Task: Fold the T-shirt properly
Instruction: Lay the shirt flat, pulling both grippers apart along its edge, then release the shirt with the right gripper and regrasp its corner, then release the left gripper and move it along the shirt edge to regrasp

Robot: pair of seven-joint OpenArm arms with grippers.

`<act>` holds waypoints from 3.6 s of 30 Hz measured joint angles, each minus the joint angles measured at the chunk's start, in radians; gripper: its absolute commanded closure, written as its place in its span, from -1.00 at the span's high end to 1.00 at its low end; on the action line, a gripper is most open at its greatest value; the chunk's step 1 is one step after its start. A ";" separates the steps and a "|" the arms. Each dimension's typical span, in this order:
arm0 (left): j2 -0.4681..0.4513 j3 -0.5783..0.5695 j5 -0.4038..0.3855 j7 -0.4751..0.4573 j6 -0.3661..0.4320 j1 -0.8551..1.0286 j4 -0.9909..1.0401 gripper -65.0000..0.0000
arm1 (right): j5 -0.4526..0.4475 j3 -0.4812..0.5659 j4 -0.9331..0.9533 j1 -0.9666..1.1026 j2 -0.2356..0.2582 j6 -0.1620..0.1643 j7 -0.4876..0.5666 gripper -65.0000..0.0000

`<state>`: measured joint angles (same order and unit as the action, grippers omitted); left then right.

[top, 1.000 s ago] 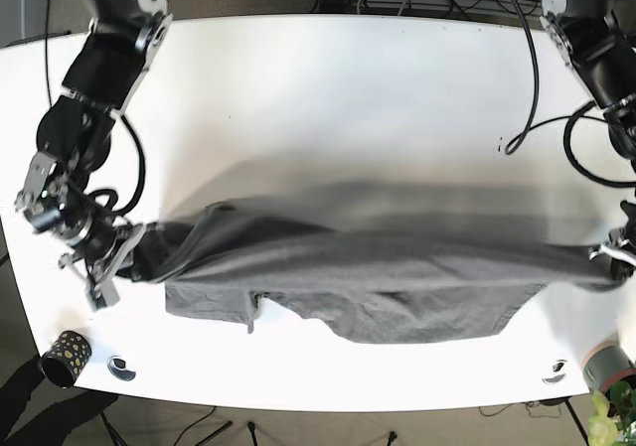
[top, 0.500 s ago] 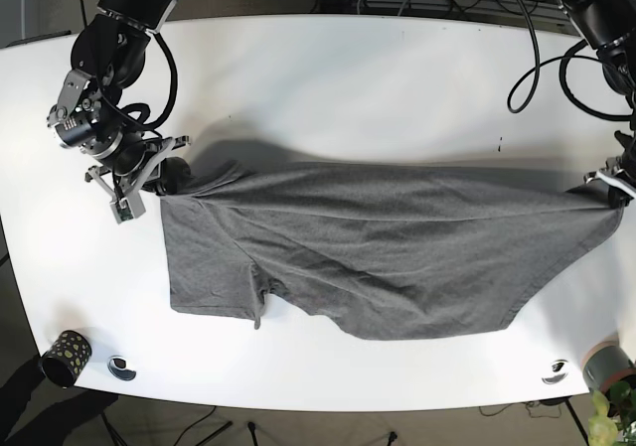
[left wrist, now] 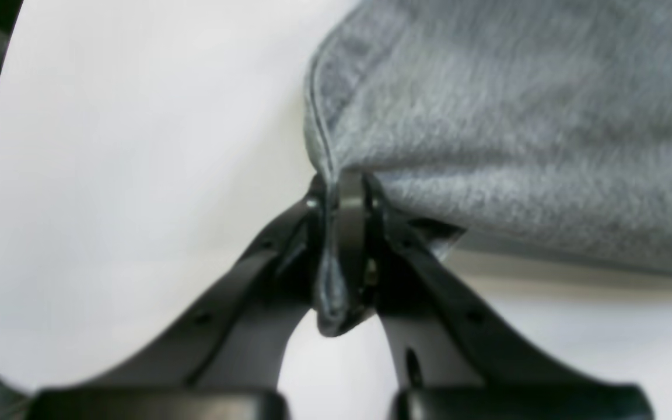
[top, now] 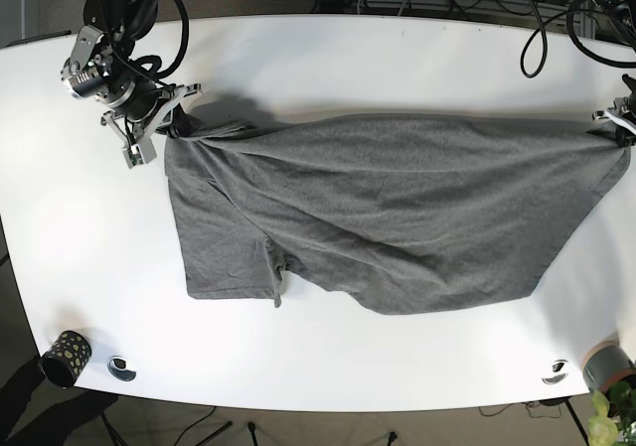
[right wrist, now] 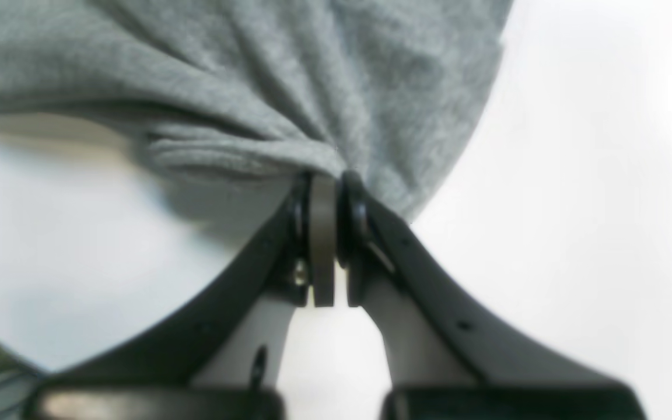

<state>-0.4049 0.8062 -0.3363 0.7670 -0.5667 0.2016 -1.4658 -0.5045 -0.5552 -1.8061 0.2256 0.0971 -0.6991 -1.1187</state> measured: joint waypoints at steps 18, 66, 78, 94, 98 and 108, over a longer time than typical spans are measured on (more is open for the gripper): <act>0.000 0.019 0.002 0.002 -0.018 0.075 -0.110 0.06 | -0.407 -0.051 0.001 0.134 0.037 0.003 -0.004 0.73; 0.000 -0.250 0.134 0.003 0.058 -0.406 -0.027 0.10 | -0.456 -0.125 0.526 -0.176 0.025 0.003 -0.018 -0.23; 0.000 -0.345 0.136 -0.001 0.068 -0.564 0.233 0.10 | -0.394 -0.125 0.466 -0.174 0.022 0.011 -0.011 -1.00; -0.006 -0.608 0.134 -0.216 0.237 -0.884 0.857 0.64 | -0.341 -0.123 0.267 -0.161 0.025 0.010 -0.011 -1.00; 0.007 -0.639 0.133 -0.266 0.237 -0.929 0.977 0.65 | -0.316 -0.121 0.222 -0.161 0.024 0.010 -0.011 -1.00; 0.052 -0.642 0.137 -0.298 0.238 -0.929 1.026 0.65 | -0.309 -0.072 0.174 -0.161 0.020 0.008 -0.014 -1.00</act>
<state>-0.3527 0.1642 -0.1989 0.4694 -0.3290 -0.7273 -0.4397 -0.8135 -0.6273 -1.6321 0.0643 0.1173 -0.6914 -1.1324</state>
